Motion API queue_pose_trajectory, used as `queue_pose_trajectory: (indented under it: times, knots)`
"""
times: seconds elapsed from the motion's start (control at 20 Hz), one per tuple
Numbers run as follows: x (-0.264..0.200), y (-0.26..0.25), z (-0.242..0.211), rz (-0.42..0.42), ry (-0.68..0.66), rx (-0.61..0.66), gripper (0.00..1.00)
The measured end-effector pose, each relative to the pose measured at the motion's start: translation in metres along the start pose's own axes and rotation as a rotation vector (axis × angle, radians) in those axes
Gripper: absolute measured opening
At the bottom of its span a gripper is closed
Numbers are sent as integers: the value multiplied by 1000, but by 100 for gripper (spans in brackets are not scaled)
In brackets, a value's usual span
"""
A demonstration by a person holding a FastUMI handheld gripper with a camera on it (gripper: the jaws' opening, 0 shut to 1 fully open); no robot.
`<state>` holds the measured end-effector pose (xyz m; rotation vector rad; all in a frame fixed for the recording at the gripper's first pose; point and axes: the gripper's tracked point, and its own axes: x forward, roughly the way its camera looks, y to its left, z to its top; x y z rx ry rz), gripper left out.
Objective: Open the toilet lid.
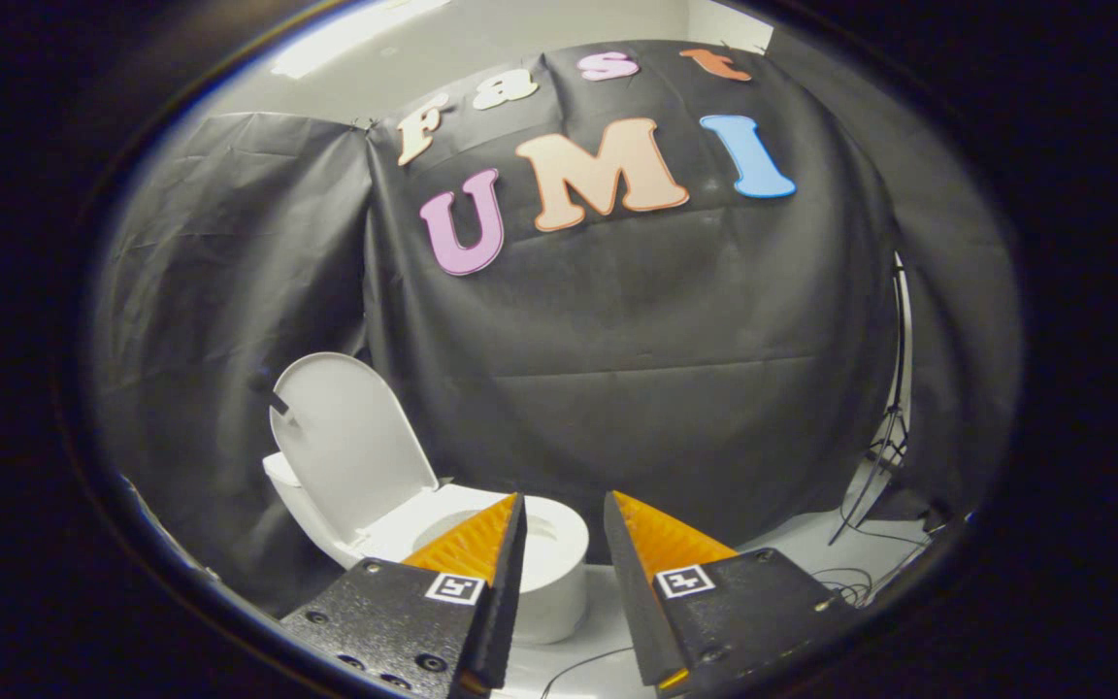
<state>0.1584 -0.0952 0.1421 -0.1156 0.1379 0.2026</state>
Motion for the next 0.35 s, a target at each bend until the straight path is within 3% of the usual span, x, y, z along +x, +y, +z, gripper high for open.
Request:
queue_pose_trajectory:
  times: [0.35]
  knots:
    - [-19, -44, -3, -87, -27, 29, 50]
